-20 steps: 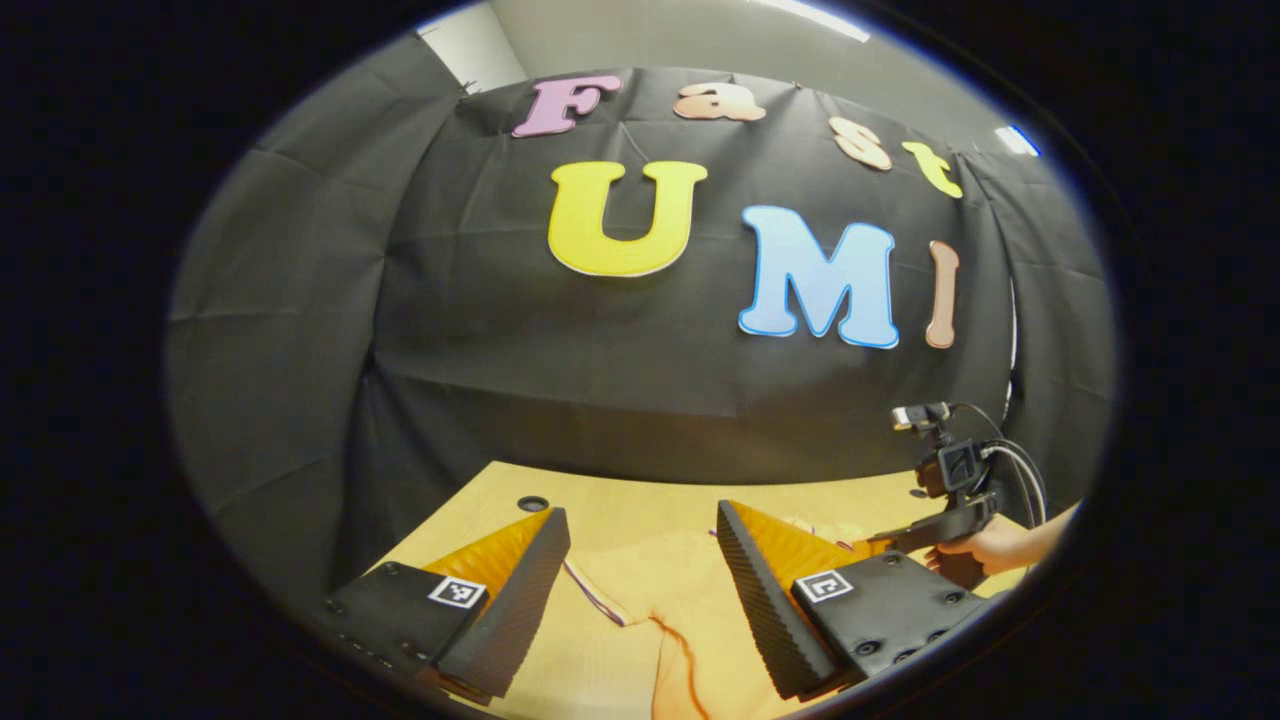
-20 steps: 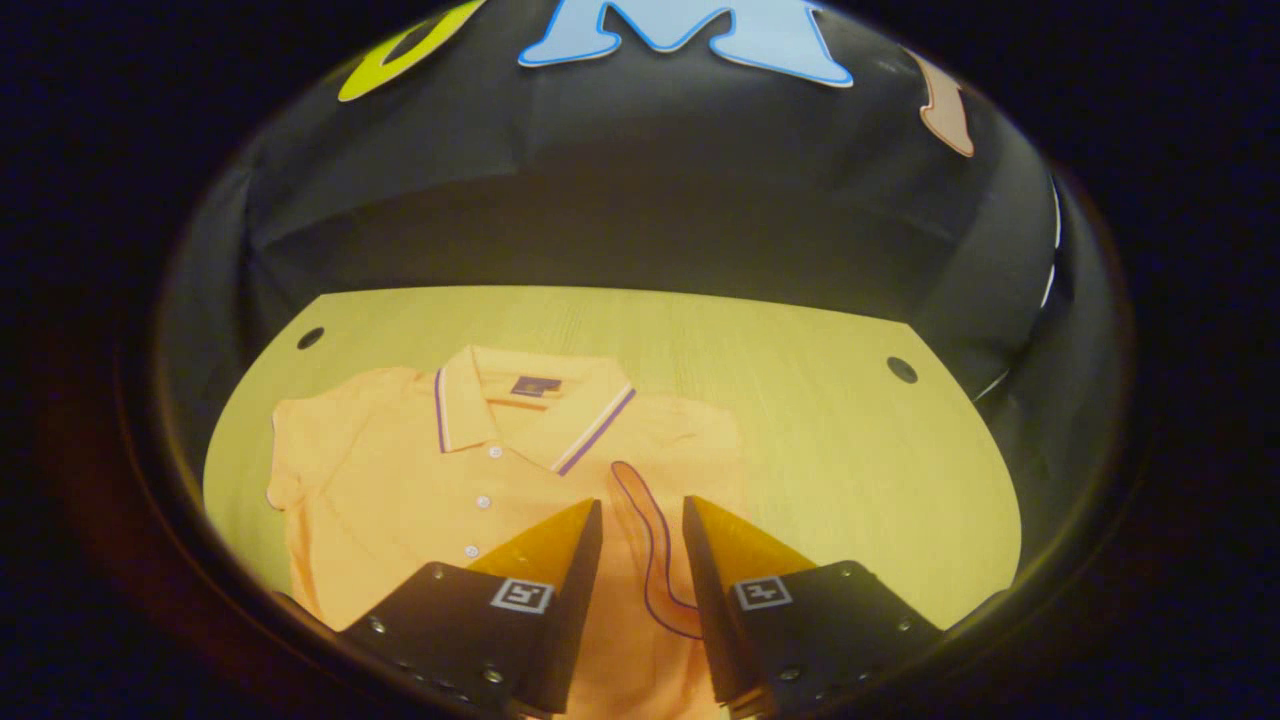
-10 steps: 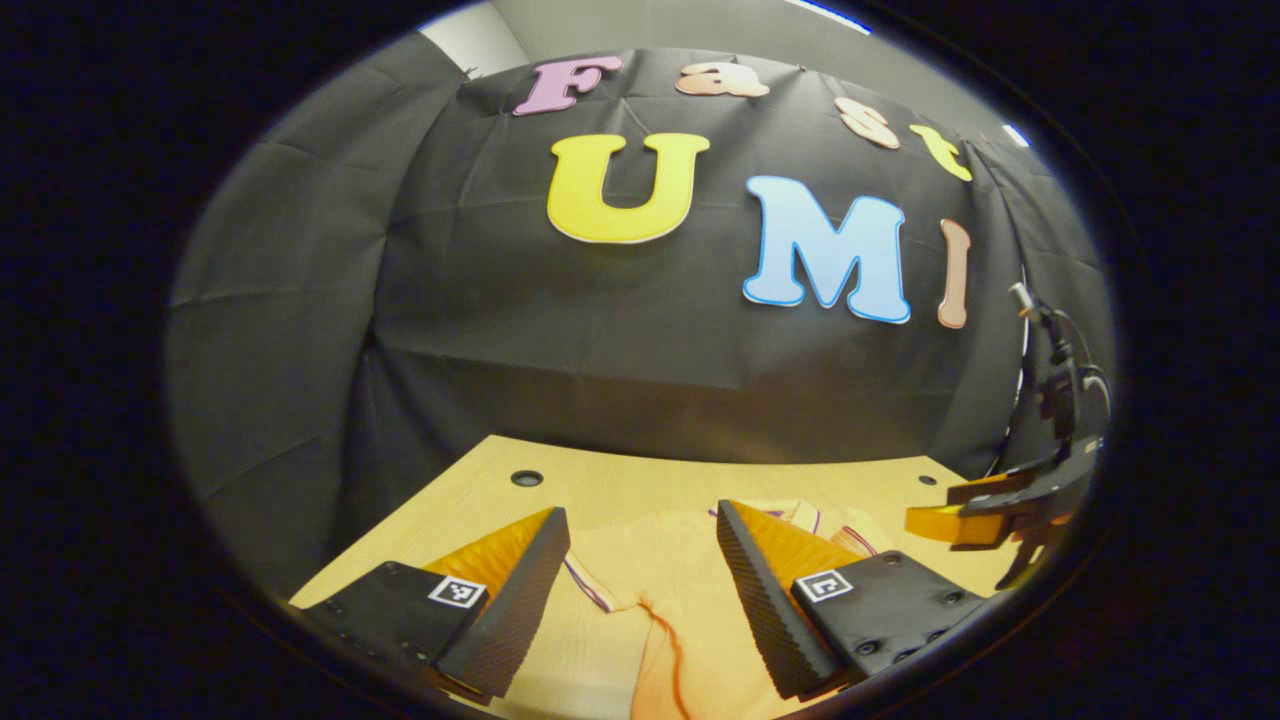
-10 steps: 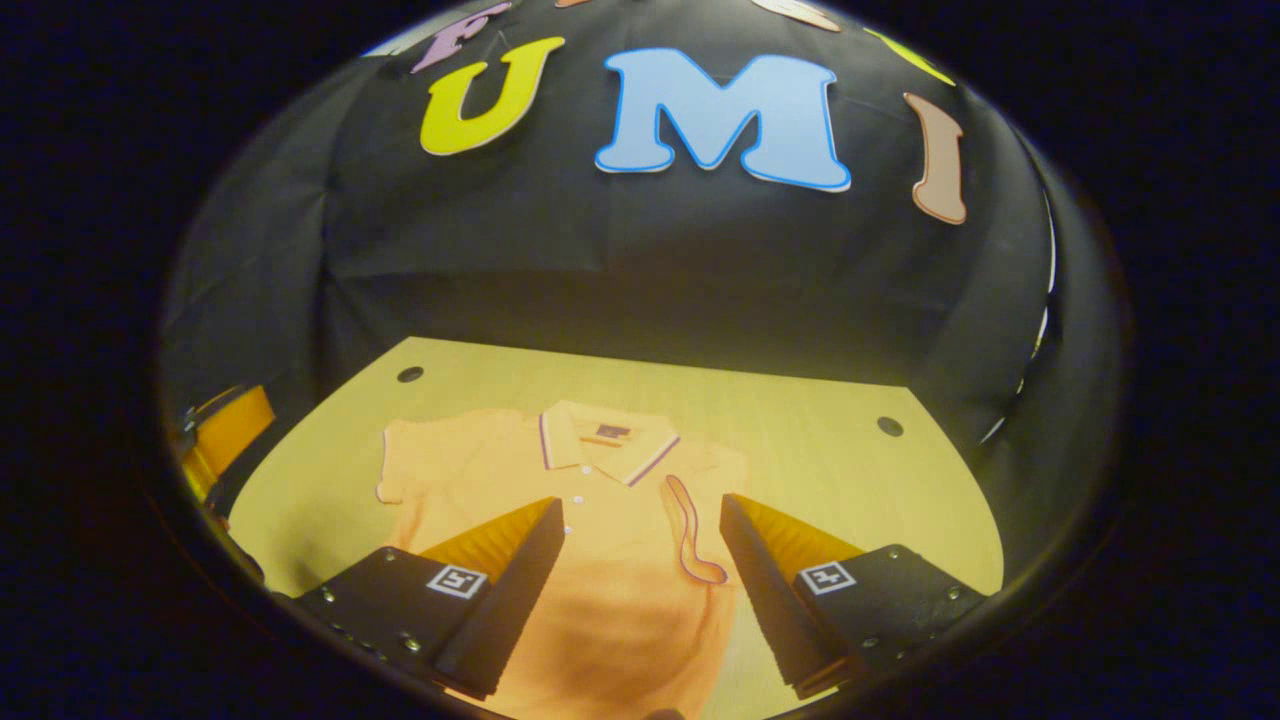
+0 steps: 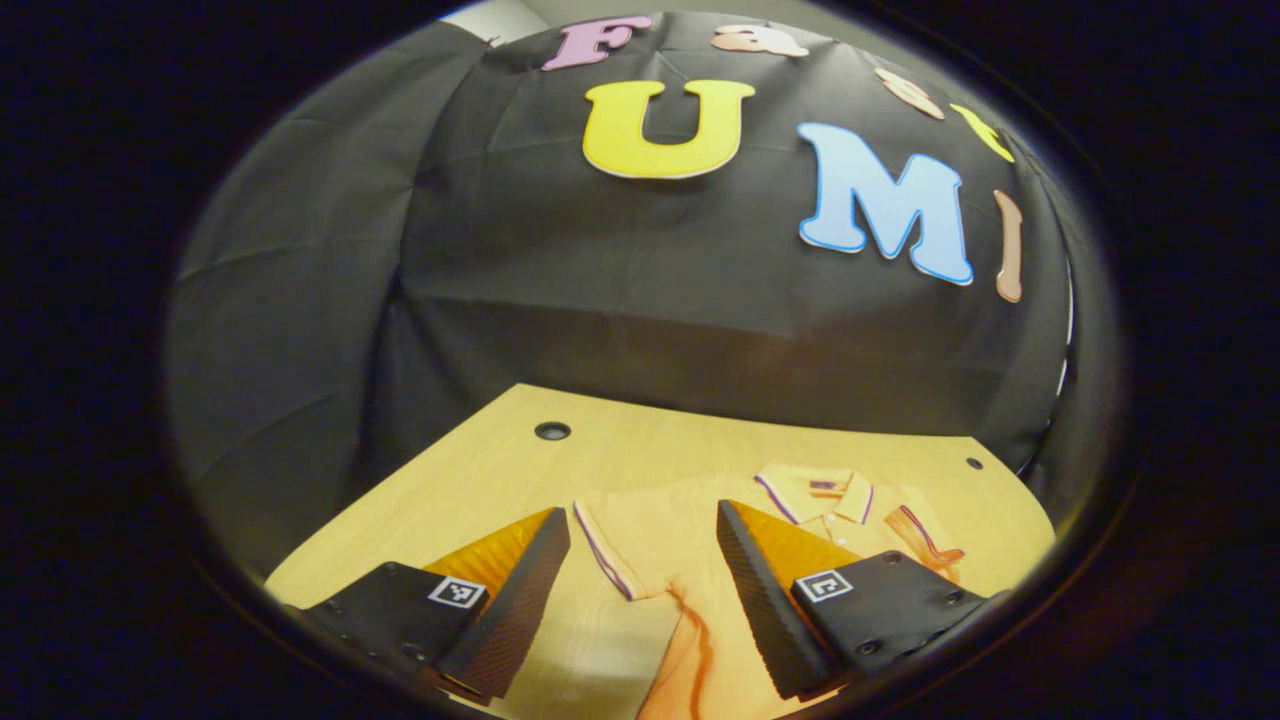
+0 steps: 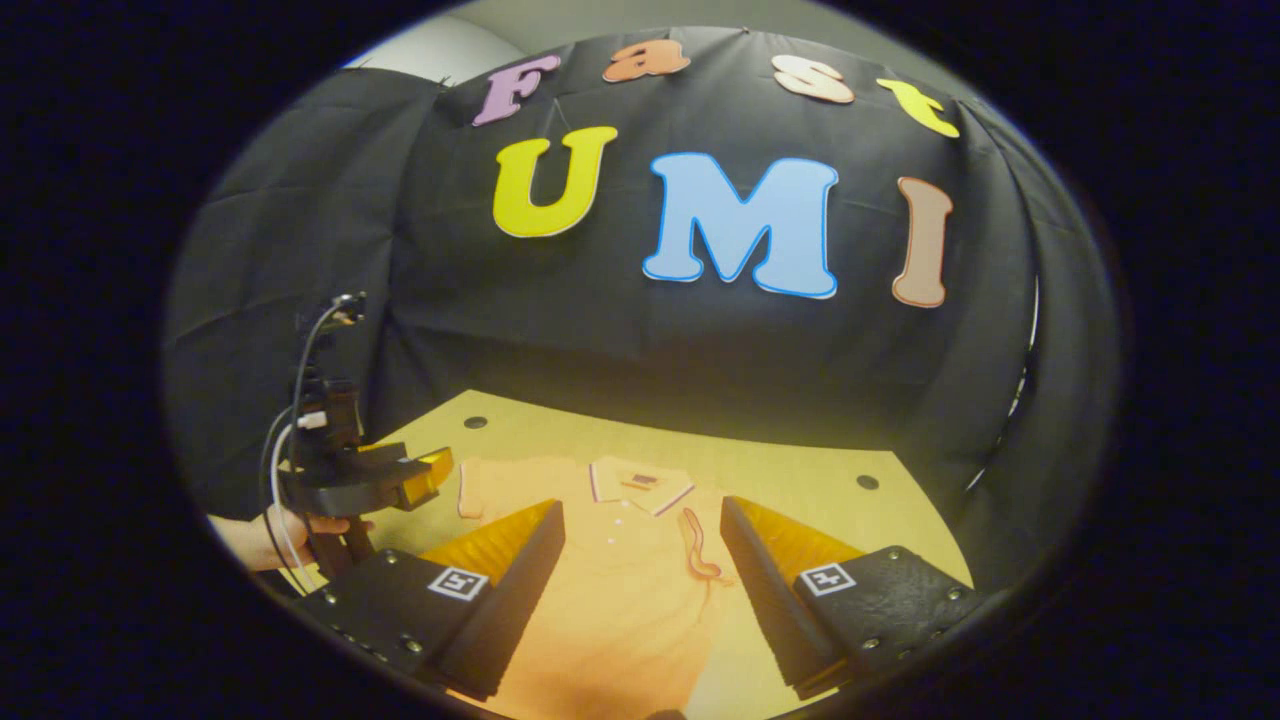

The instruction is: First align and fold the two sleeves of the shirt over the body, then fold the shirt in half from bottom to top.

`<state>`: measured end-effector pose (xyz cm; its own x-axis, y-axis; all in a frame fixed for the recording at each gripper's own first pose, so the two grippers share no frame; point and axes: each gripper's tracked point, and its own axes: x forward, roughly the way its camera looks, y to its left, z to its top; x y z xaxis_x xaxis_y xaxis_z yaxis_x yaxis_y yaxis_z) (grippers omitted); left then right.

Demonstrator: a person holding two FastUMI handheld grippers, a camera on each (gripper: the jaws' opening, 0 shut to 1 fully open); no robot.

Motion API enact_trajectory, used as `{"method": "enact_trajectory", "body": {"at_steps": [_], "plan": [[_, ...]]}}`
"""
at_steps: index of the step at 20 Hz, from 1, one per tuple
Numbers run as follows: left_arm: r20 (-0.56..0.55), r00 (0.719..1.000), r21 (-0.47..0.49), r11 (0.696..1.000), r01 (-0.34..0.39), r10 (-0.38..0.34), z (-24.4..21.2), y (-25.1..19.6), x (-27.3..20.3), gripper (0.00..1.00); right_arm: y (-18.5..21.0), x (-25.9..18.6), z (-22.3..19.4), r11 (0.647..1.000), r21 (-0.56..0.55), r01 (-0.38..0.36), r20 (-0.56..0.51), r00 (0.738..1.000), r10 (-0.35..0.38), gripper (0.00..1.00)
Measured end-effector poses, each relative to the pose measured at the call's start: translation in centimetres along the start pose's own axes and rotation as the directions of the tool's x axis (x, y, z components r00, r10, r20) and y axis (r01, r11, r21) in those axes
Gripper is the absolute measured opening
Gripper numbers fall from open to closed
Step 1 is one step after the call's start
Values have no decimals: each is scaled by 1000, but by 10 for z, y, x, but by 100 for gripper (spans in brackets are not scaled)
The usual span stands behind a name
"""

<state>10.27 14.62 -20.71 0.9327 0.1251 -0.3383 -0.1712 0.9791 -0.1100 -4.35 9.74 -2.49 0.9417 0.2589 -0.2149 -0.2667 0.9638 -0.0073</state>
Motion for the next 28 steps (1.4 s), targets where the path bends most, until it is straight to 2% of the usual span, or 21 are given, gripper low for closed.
{"method": "enact_trajectory", "body": {"at_steps": [7,9,15,23,25,26,28], "plan": [[-83,996,-55,997,-46,41,-23,30,66,95,29,-33,12,1000,20,17,63,998,-18,97],[-110,993,-50,998,-45,39,-33,33,86,94,37,-34,10,999,13,42,55,998,-43,95],[-189,982,-21,1000,-20,16,-60,29,142,94,69,-27,-2,996,42,79,-17,997,-79,97],[-235,972,14,1000,-27,29,-76,30,163,94,60,-18,3,988,91,125,-46,992,-121,97],[-247,968,41,998,-40,49,-78,32,163,94,57,-18,2,988,98,116,-50,992,-112,97],[-258,964,70,996,-54,70,-81,35,164,97,55,-18,1,988,103,115,-54,992,-110,97],[-271,958,122,990,-64,96,-84,36,165,89,49,-17,-2,987,113,117,-60,992,-110,97]]}}
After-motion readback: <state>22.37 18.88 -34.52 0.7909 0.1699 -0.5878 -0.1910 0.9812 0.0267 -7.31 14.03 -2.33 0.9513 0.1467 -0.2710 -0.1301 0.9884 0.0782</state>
